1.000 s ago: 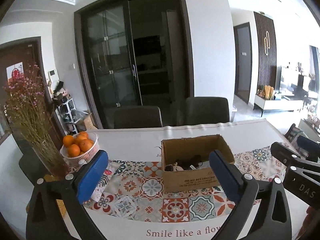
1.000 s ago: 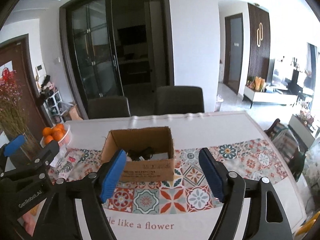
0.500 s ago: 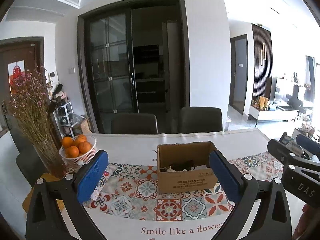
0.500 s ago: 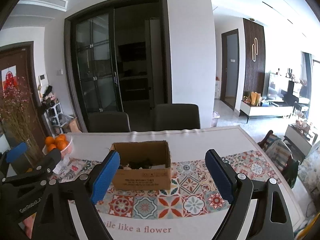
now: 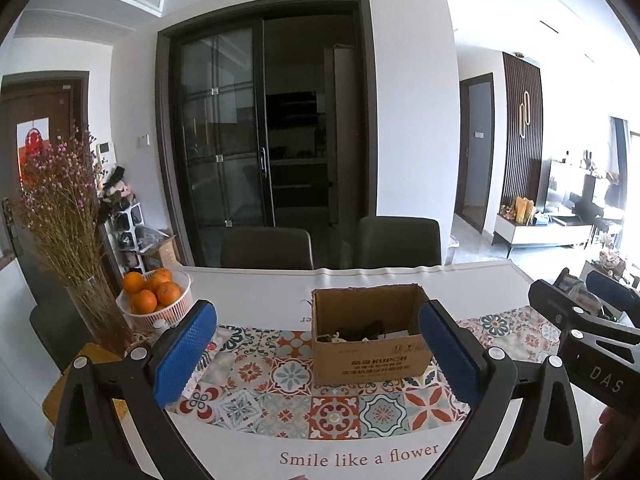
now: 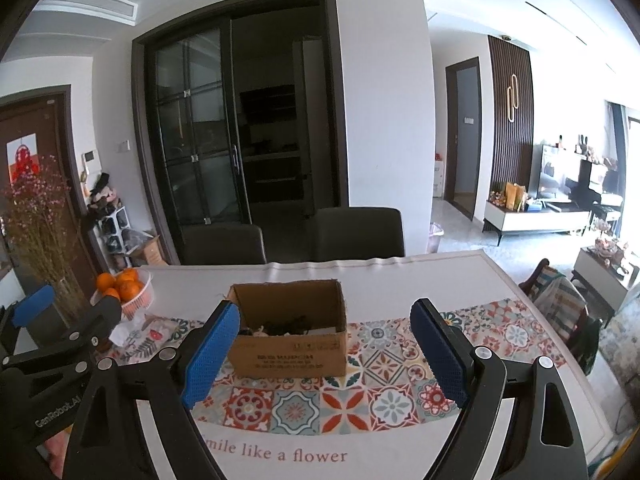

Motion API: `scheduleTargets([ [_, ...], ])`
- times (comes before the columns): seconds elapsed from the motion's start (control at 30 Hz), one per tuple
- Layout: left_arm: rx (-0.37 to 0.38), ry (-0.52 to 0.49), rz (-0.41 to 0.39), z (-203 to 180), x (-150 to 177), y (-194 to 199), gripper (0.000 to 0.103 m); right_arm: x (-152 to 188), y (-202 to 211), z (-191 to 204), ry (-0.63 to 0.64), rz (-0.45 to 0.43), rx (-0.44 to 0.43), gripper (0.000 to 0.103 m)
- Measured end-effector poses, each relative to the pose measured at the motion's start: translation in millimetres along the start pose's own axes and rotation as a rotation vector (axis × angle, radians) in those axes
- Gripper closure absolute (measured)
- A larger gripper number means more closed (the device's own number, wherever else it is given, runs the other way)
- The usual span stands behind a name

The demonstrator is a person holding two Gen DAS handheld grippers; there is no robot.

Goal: Organize rigid objects

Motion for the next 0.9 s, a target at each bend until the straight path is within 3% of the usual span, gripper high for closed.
scheduleTargets([
  [0.9, 0.006, 0.0, -0.014, 0.7, -5.8, 0.6, 0.0, -0.2, 2.2, -2.4, 0.003, -0.017, 0.002, 0.015],
])
Point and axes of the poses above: each gripper's, at about its wrist camera, not at the fingertips, and y roughly against the way its jaws point, z to its left, x to its underside, the point moved 5 cm from there along -y, roughly the way its jaws point, and after that the axes turned 6 degrees about -z, right-handed, at the moved point
